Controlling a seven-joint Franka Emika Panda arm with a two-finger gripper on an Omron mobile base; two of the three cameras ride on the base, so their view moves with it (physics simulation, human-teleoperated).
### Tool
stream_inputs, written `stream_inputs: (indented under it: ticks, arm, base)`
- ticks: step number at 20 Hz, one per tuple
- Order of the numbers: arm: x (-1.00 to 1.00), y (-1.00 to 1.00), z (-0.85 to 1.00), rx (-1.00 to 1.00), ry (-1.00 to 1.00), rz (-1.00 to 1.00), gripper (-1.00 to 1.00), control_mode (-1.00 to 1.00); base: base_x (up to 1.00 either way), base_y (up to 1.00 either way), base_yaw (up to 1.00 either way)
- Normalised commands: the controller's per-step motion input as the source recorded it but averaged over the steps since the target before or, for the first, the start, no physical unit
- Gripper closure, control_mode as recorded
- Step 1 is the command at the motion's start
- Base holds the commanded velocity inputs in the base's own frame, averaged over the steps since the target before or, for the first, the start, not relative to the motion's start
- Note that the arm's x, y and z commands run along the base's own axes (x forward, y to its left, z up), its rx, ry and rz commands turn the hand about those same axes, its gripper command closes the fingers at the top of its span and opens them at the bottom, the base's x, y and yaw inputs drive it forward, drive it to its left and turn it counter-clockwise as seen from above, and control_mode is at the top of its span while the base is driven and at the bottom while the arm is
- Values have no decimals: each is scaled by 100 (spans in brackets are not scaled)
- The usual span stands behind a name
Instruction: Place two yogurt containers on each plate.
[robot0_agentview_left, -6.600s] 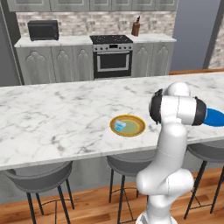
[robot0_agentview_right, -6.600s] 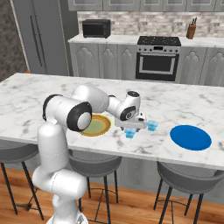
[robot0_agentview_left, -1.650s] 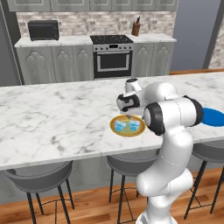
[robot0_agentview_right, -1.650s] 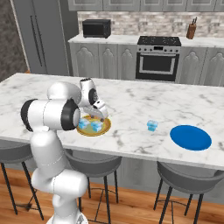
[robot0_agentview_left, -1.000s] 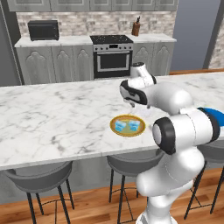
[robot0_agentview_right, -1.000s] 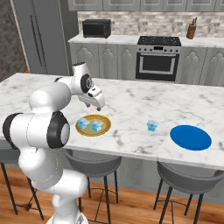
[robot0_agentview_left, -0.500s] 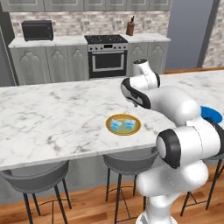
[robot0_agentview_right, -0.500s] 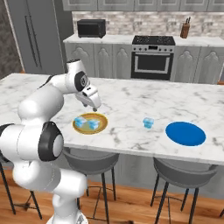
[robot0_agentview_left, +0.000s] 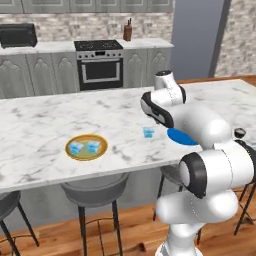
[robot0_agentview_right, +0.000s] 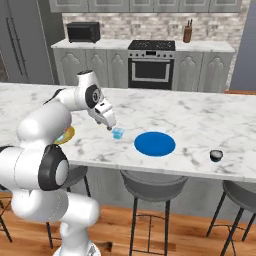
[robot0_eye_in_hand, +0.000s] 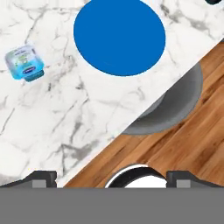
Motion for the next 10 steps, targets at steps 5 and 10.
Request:
stream_inputs:
  ticks: [5,10]
  arm:
    - [0,0,0,0,0,0,-100,100]
    - [0,0,0,0,0,0,-100,100]
  base:
    - [4,-97,0]
    - [30,-72,0]
